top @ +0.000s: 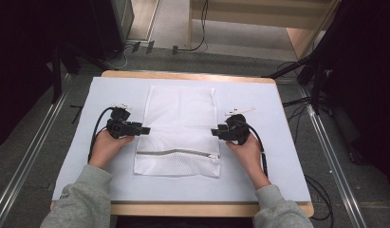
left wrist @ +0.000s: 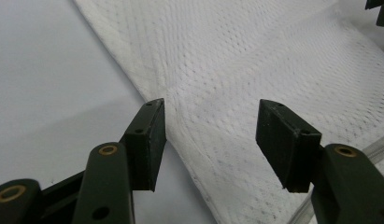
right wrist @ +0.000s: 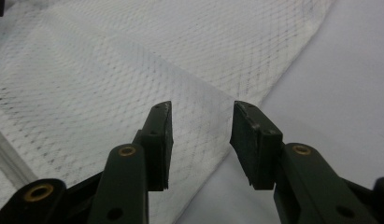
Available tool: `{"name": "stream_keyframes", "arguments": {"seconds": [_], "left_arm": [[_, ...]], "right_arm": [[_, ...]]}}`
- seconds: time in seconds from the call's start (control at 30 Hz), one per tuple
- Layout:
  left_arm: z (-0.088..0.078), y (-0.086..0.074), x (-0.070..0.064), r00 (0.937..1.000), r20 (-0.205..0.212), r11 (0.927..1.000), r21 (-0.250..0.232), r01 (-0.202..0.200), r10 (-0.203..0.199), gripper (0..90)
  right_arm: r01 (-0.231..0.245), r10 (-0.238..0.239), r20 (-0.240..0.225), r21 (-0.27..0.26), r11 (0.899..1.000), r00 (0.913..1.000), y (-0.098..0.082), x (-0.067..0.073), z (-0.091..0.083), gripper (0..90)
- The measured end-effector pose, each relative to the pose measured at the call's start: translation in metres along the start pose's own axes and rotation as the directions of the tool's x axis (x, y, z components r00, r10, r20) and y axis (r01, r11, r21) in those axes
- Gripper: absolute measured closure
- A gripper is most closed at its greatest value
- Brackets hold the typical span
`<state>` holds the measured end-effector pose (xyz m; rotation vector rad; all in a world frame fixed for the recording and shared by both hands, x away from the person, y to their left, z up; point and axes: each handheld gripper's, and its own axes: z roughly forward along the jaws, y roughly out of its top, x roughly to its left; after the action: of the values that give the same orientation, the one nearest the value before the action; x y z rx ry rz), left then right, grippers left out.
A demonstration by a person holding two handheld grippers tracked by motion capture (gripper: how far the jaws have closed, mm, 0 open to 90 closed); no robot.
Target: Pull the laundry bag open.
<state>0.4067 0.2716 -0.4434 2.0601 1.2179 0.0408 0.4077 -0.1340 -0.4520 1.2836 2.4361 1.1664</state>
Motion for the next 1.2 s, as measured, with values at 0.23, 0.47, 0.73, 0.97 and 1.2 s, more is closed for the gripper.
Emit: {"name": "stream_keyframes", "arguments": {"seconds": [0.23, 0.47, 0.73, 0.97, 1.2], "left_arm": [[-0.005, 0.0, -0.009, 0.9997, 0.006, 0.9996, -0.009, -0.026, 0.026, 40.1], [-0.009, -0.002, -0.022, 0.9982, 0.006, 0.9982, 0.003, -0.06, 0.06, 38.7], [-0.008, 0.0, -0.038, 0.9959, 0.044, 0.9968, 0.006, -0.079, 0.079, 38.6], [-0.006, 0.0, -0.056, 0.9905, 0.072, 0.993, 0.002, -0.118, 0.118, 38.6], [-0.001, 0.001, -0.074, 0.9827, 0.094, 0.9868, 0.012, -0.162, 0.16, 38.7]], "right_arm": [[0.003, -0.004, -0.018, -0.022, 1.0, 0.9998, -0.005, 0.004, -0.011, 56.8], [-0.005, 0.004, -0.029, -0.039, 0.999, 0.9996, -0.012, 0.008, -0.024, 53.2], [0.002, -0.004, -0.031, -0.044, 0.999, 0.9995, -0.021, 0.014, -0.036, 52.7], [0.0, -0.001, -0.032, -0.041, 0.999, 0.9995, -0.028, 0.016, -0.042, 52.6], [-0.009, 0.008, -0.035, -0.034, 0.999, 0.9993, -0.036, 0.021, -0.049, 52.6]]}}
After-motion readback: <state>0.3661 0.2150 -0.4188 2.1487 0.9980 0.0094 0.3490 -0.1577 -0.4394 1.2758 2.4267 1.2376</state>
